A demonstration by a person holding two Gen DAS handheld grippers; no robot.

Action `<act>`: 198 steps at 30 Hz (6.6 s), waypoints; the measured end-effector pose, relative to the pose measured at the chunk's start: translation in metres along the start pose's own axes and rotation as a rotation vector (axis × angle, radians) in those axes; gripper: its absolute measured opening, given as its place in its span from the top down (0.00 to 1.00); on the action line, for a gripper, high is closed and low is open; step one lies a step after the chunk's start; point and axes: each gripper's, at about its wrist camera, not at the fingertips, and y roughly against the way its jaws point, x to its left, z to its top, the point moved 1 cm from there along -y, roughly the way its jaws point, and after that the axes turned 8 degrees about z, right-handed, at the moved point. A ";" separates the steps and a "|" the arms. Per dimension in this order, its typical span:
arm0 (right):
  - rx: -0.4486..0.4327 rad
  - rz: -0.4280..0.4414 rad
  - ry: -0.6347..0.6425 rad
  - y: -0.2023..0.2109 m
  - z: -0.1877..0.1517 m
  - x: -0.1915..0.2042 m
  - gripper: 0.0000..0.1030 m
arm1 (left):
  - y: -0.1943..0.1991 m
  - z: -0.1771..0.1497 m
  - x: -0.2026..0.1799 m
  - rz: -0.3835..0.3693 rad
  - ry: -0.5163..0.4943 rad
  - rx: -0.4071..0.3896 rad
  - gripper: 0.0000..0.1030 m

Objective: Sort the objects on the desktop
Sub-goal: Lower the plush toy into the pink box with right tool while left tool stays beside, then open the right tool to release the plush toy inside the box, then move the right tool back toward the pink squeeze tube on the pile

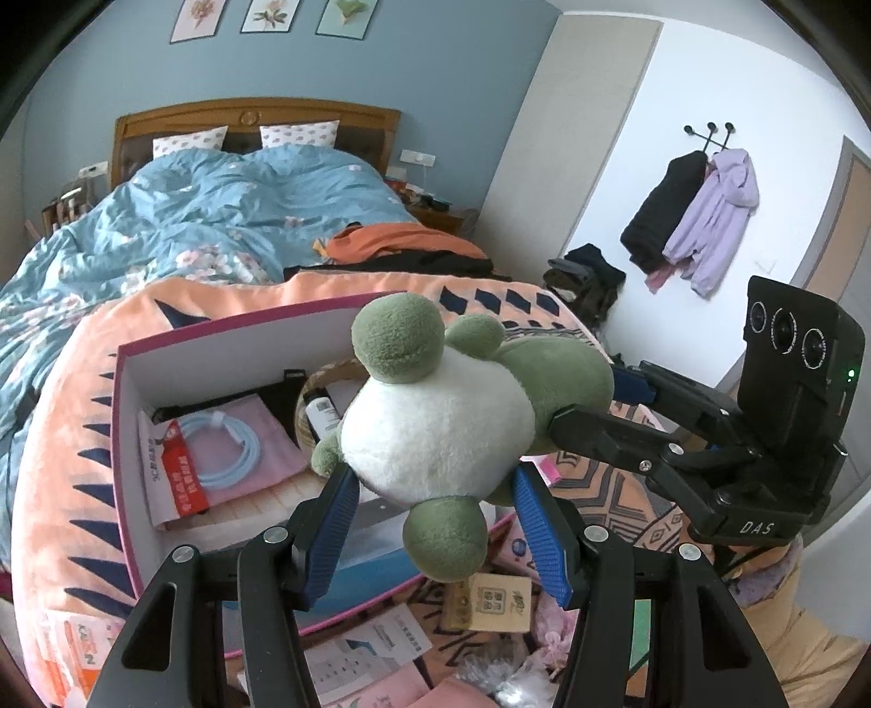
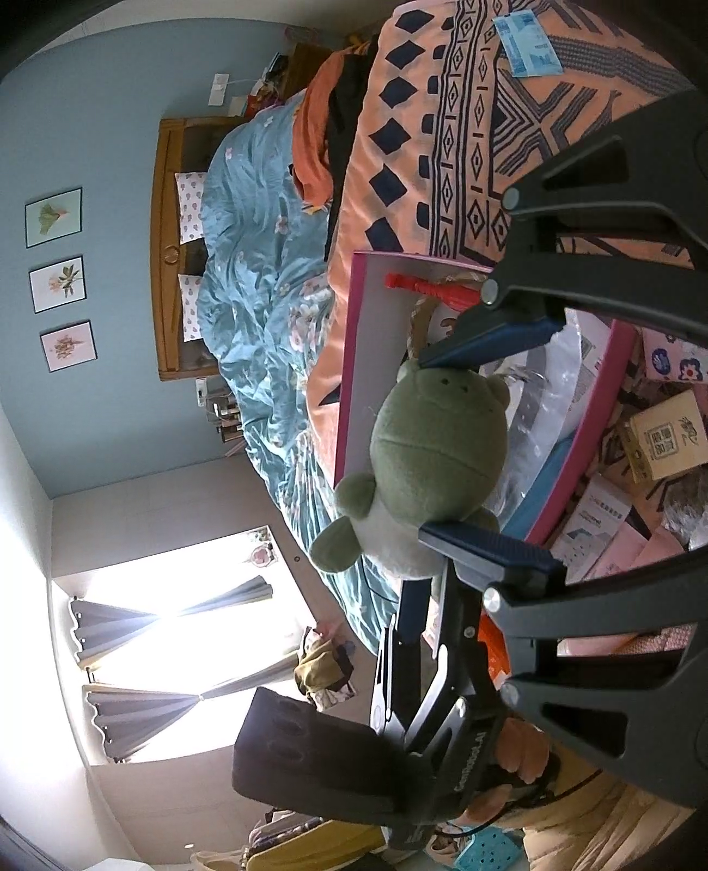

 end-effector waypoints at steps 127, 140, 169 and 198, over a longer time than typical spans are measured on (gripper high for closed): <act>0.354 -0.304 0.147 -0.114 -0.017 -0.071 0.48 | -0.142 0.022 0.033 0.198 0.019 0.303 0.45; 0.285 -0.355 0.134 -0.105 -0.017 -0.073 0.57 | -0.162 0.031 0.027 0.125 0.037 0.375 0.45; 0.168 -0.182 0.030 -0.057 -0.022 -0.046 0.54 | -0.039 -0.001 0.028 0.143 -0.003 0.016 0.32; 0.112 0.081 -0.001 0.017 -0.072 0.046 0.45 | 0.037 -0.148 0.058 0.217 0.056 -0.017 0.27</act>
